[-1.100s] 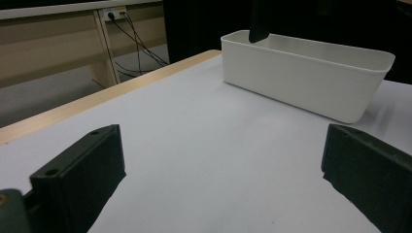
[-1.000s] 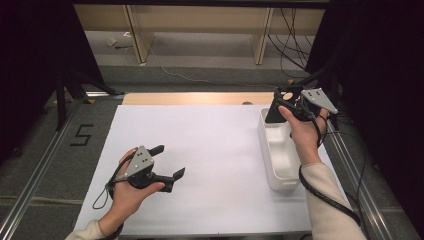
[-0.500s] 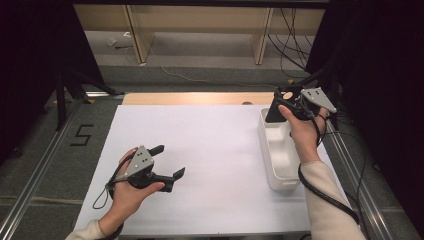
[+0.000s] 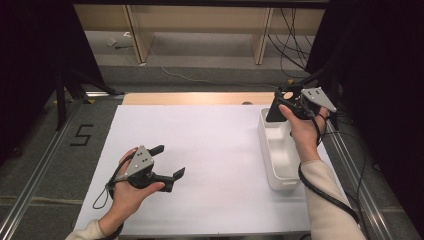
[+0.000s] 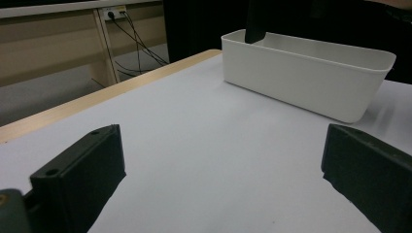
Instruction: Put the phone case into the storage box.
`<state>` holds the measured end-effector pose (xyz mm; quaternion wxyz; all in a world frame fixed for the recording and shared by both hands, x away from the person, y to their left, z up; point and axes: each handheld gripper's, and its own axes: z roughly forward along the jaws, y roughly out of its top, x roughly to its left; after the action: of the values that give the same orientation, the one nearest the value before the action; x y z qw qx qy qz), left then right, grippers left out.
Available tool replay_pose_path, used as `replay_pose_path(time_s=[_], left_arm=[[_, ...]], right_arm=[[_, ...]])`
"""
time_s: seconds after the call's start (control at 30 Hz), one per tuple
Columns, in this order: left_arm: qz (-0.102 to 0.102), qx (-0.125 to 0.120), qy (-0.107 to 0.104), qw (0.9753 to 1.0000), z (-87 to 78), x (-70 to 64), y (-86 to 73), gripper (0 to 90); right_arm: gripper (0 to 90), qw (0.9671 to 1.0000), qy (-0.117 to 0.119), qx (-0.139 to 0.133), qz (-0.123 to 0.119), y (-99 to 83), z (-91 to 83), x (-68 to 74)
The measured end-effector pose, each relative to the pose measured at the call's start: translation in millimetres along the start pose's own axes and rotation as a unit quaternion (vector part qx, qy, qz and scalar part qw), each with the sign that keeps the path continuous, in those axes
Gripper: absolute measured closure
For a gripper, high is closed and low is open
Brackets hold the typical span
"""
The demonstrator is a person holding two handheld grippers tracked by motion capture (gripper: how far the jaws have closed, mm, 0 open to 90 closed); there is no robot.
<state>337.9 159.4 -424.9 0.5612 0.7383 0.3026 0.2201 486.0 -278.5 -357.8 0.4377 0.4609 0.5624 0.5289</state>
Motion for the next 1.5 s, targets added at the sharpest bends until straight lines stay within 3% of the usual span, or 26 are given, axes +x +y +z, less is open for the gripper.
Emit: replay_pose_path(time_s=[1.5], left_arm=[[-0.003, 0.001, 0.001, 1.0, 0.6, 0.6, -0.5, 1.5]], right_arm=[[15.4, 0.9999, -0.002, 0.006, -0.011, -12.4, 17.0, 2.3]])
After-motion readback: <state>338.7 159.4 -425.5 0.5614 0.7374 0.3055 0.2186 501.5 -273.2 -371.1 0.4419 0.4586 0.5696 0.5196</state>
